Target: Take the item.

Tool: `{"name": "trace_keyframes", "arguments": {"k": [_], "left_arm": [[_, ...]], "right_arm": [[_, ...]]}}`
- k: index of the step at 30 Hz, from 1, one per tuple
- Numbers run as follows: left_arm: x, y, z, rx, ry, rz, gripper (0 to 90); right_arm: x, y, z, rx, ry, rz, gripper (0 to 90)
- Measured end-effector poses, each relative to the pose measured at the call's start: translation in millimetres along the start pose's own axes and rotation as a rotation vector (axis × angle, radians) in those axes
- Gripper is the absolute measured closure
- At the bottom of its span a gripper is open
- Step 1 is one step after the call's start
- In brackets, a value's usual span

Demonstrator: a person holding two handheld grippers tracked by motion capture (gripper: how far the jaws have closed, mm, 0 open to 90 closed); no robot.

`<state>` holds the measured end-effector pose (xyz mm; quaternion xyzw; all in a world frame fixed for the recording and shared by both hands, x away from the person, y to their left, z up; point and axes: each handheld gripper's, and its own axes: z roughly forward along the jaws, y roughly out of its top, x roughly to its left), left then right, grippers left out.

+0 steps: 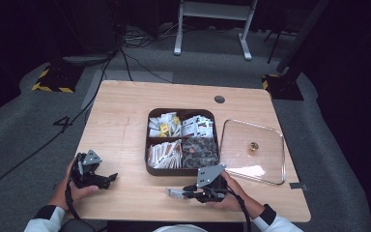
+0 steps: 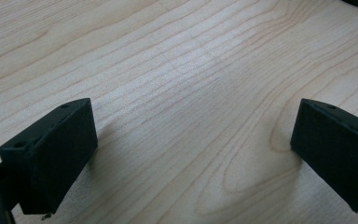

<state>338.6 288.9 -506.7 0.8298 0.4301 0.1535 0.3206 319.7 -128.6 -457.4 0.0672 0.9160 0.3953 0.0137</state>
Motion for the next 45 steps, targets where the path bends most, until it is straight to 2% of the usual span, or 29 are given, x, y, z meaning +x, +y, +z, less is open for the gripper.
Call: {"name": "trace_keyframes", "arguments": {"k": [2,5,7,14,19,27,29,32,37,45], "left_arm": [[0.0,0.0,0.0,0.0,0.0,0.0,0.6],[0.0,0.0,0.0,0.0,0.0,0.0,0.6],[0.0,0.0,-0.1,0.001,0.0,-0.001,0.6],[0.0,0.0,0.0,0.0,0.0,0.0,0.6],[0.0,0.0,0.0,0.0,0.0,0.0,0.6],[0.0,0.0,0.0,0.0,0.0,0.0,0.6],[0.0,0.0,0.0,0.0,0.0,0.0,0.6],[0.0,0.0,0.0,0.0,0.0,0.0,0.6],[0.0,0.0,0.0,0.0,0.0,0.0,0.6],[0.0,0.0,0.0,0.0,0.0,0.0,0.6]], "right_arm": [[-2.5,-0.2,-1.4,0.0,-0.022,0.017,65.7],[-7.7,-0.4,-4.8,0.01,-0.068,0.027,56.9],[-10.7,-0.7,-8.6,0.013,-0.097,0.024,53.2],[-19.1,-3.1,-19.3,-0.01,-0.141,0.059,42.3],[-25.2,-2.5,-32.8,-0.036,-0.186,0.063,37.8],[-45.4,-12.4,-58.5,-0.062,-0.263,0.118,35.1],[-51.5,-14.9,-65.7,-0.068,-0.264,0.14,34.1],[-57.2,-16.9,-76.1,-0.076,-0.31,0.153,33.5],[-65.7,-19.8,-89.8,-0.062,-0.392,0.146,31.3],[-88.6,-34.9,-105.2,-0.044,-0.46,0.218,30.7]]}}
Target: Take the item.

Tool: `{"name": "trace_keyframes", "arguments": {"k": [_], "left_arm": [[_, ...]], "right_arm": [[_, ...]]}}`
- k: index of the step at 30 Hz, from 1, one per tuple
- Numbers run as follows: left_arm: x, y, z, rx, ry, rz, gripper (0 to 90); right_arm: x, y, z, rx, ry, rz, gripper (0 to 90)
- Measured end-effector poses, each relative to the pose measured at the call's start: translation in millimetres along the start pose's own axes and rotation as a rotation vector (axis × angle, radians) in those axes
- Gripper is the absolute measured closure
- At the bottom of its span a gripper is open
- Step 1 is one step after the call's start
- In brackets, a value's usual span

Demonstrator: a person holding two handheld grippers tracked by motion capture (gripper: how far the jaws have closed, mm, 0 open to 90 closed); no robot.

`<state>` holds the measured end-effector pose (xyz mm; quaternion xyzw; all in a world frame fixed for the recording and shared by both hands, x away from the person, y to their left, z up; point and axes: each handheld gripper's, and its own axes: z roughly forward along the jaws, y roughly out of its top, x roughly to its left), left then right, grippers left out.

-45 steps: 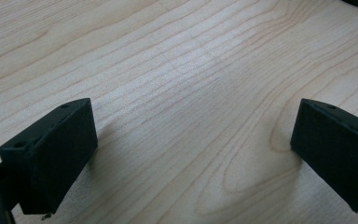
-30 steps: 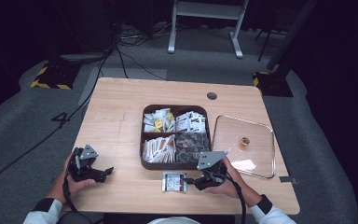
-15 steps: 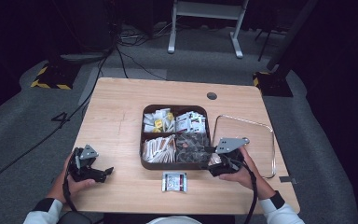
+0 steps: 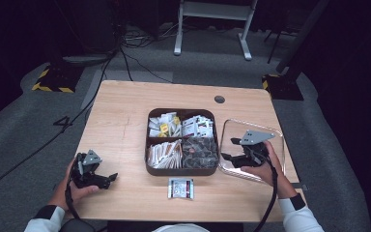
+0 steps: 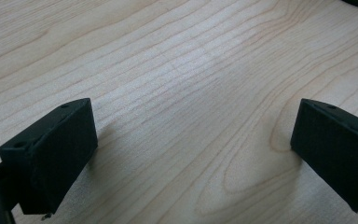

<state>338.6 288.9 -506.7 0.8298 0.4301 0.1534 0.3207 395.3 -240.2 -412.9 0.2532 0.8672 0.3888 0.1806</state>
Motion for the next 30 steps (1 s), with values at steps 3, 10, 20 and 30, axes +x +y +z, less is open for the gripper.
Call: {"name": "trace_keyframes", "arguments": {"k": [3,10,20,30], "left_arm": [[0.0,0.0,0.0,0.0,0.0,0.0,0.6],[0.0,0.0,0.0,0.0,0.0,-0.001,0.6],[0.0,0.1,0.1,0.0,0.0,0.0,0.5],[0.0,0.1,0.1,0.0,0.0,0.0,0.5]], "right_arm": [[-11.5,-5.1,-0.8,0.014,-0.026,0.025,31.8],[-36.0,-20.1,-1.1,0.041,-0.079,0.075,32.2],[-66.3,-44.5,-1.2,0.099,-0.155,0.144,32.4],[-91.7,-73.7,1.2,0.125,-0.173,0.26,34.7]]}}
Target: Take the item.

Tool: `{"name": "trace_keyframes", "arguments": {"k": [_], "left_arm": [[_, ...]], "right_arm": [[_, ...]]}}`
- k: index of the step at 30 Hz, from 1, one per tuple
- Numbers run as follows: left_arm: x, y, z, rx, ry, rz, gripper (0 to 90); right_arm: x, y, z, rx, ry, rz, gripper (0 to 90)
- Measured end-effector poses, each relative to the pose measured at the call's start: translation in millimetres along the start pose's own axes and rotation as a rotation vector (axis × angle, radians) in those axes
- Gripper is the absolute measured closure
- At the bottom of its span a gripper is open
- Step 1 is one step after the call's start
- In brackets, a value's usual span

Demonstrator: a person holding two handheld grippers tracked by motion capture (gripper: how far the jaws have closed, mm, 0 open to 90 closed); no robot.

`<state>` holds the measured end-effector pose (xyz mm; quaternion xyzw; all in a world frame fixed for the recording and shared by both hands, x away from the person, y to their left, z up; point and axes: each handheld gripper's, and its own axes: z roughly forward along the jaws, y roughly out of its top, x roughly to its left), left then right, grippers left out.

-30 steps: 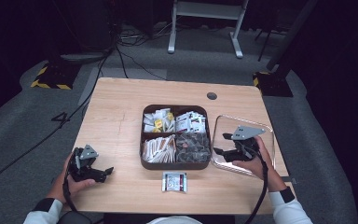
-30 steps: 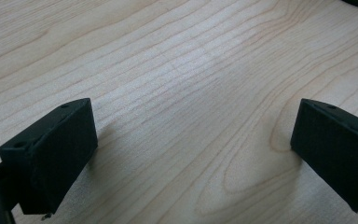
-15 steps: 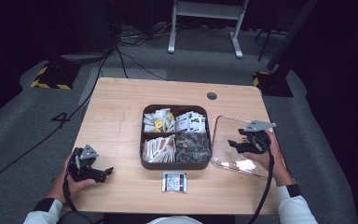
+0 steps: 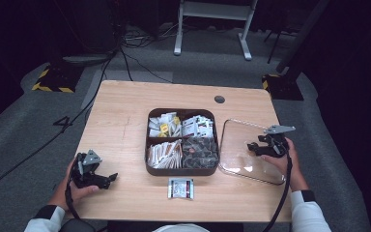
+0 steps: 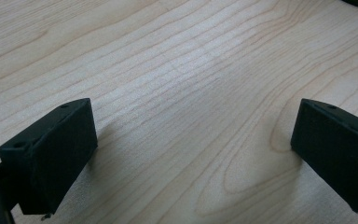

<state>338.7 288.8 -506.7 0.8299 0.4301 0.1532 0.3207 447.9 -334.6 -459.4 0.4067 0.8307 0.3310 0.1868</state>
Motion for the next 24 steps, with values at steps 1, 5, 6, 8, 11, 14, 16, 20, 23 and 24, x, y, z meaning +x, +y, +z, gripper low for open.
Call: {"name": "trace_keyframes", "arguments": {"k": [1,5,6,8,11,14,16,20,23,24], "left_arm": [[0.0,0.0,0.0,0.0,0.0,0.0,0.5],[0.0,0.0,0.1,0.0,0.0,0.0,0.5],[0.0,0.1,0.0,0.0,0.0,0.0,0.5],[0.0,0.0,0.1,0.0,0.0,0.0,0.5],[0.0,0.1,0.0,0.0,0.0,0.0,0.5],[0.0,0.1,0.1,0.0,0.0,0.0,0.5],[0.0,0.1,0.1,0.0,-0.001,0.0,0.5],[0.0,0.0,0.1,0.0,0.0,0.0,0.5],[0.0,0.0,0.1,0.0,-0.001,0.0,0.5],[0.0,0.0,0.1,0.0,0.0,0.0,0.5]], "right_arm": [[-1.6,-1.7,0.9,0.004,0.002,0.003,34.9],[-4.3,-7.0,5.0,0.012,-0.004,0.011,37.9],[-5.1,-8.0,6.1,0.011,-0.021,0.012,38.9],[-7.6,-10.3,8.5,0.013,-0.021,0.024,39.5],[-10.1,-13.6,11.6,0.025,-0.018,0.036,39.4],[-11.4,-16.7,14.4,0.027,-0.003,0.048,39.9],[-11.6,-17.9,16.7,0.032,-0.001,0.045,40.6],[-11.9,-19.7,20.7,0.033,0.01,0.058,42.0],[-11.6,-19.8,21.2,0.028,0.009,0.058,43.3],[-11.7,-20.1,21.3,0.025,0.011,0.061,44.2]]}}
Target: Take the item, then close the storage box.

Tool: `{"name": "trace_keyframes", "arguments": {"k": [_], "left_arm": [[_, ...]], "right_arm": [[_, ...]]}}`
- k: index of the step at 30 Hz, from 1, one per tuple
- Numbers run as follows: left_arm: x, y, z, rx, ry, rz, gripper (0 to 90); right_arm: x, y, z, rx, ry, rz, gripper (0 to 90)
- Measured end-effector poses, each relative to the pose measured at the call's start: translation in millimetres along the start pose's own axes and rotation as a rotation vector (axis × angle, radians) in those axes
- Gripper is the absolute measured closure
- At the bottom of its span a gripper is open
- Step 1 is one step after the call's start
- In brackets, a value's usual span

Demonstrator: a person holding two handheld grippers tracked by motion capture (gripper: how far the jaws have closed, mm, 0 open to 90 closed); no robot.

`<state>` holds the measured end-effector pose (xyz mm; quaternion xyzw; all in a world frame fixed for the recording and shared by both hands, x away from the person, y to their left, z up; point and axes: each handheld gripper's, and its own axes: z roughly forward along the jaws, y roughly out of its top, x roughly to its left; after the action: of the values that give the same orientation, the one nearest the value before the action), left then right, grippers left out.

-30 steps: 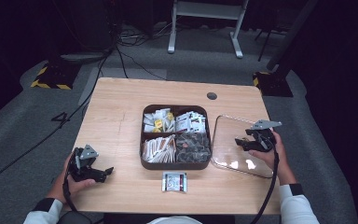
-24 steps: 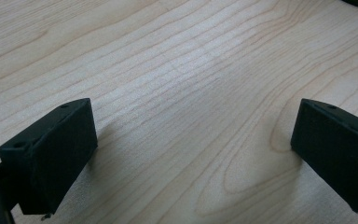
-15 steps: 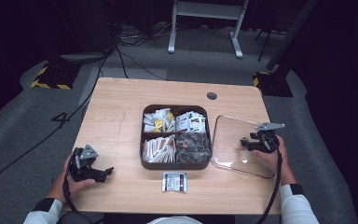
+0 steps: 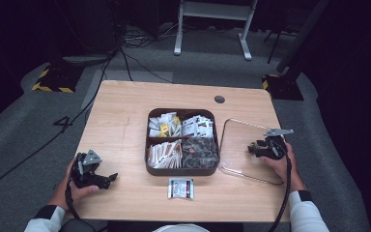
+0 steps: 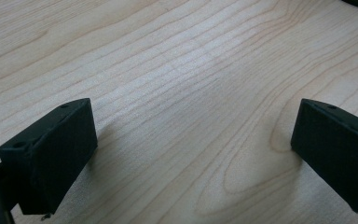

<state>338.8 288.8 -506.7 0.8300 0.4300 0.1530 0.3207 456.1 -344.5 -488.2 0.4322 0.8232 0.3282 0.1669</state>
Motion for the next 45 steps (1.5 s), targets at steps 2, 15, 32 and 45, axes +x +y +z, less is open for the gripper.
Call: {"name": "trace_keyframes", "arguments": {"k": [2,15,32,45], "left_arm": [[0.0,0.0,0.0,0.0,0.0,0.0,0.5],[0.6,0.6,0.7,-0.002,-0.007,0.004,0.3],[0.6,0.7,0.7,-0.002,-0.007,0.005,0.3],[0.5,0.7,0.7,-0.002,-0.006,0.005,0.4]], "right_arm": [[-0.4,-0.8,0.4,-0.011,0.008,0.006,46.2],[1.7,-1.3,0.6,-0.037,0.01,-0.004,58.6],[-2.1,3.0,-19.1,-0.108,-0.024,0.018,58.7],[0.8,19.5,-45.1,-0.188,-0.037,0.013,58.8]]}}
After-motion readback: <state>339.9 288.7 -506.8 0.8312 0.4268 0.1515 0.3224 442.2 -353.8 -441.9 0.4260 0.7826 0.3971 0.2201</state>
